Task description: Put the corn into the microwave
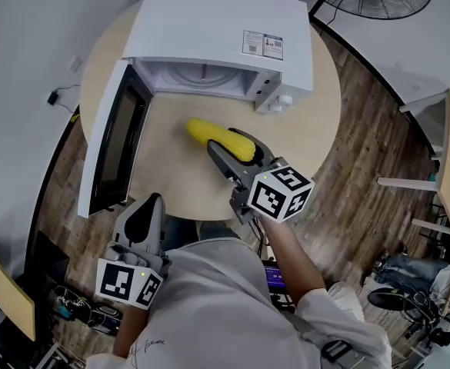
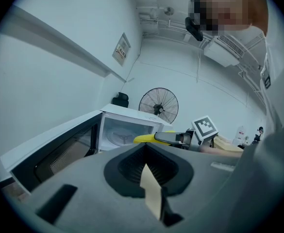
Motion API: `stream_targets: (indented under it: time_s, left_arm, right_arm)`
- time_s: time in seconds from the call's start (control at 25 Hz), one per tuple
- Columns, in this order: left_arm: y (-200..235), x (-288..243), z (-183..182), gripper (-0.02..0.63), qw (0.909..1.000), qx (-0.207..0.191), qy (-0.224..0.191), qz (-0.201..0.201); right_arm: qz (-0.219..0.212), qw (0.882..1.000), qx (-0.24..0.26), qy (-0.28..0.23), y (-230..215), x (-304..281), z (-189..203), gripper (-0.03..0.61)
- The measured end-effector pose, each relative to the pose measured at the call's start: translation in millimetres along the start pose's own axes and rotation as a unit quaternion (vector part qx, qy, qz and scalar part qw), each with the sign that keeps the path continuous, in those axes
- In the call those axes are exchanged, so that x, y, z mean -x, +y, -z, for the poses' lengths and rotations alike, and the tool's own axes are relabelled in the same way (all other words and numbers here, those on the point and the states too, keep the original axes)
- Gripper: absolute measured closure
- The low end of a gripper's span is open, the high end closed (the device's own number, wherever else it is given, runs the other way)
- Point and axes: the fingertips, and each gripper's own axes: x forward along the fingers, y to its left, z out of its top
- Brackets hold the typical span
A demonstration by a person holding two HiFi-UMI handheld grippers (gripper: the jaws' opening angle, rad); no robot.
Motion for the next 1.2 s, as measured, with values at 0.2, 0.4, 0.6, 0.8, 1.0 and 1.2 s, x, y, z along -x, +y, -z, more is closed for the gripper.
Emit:
stream_targets:
  time_s: [0.2,0.4,0.6,0.8,1.0,1.2]
  left_arm:
    - [7,-4,6,0.617,0.9998,-0.001,0.017,0.004]
    - [10,-9,9,0.617,0.9995,0.0,0.029,0.013]
    - [20,-10,10,0.617,0.9995,0.009,0.03,0.005]
    - [28,-11,11,0.617,0.999,-0.015,0.043,-0.005]
    - [33,-17,10,0.617,0.9988,-0.015,0.047,0.0]
    - [38,-20,11,0.617,0.9983,-0.018,0.054,0.002]
  right_arm:
    - [0.023,1.0,0.006,-0.002,-15,-21,-4,0.319]
    - [0.047,0.999,0.021,-0.007,-29,-44,-1,0.319]
    - [0.066,0.998,0.015,-0.008,-48,-65,-1,0.319]
    - [0.091,0.995,0.028,-0.009,-66,-81,-2,0.319]
    - [0.119,0.992,0.037,-0.02,-84,-95,-6,0.319]
    - [0.141,0.989,0.045,-0.03,-101,-110,-8,0.319]
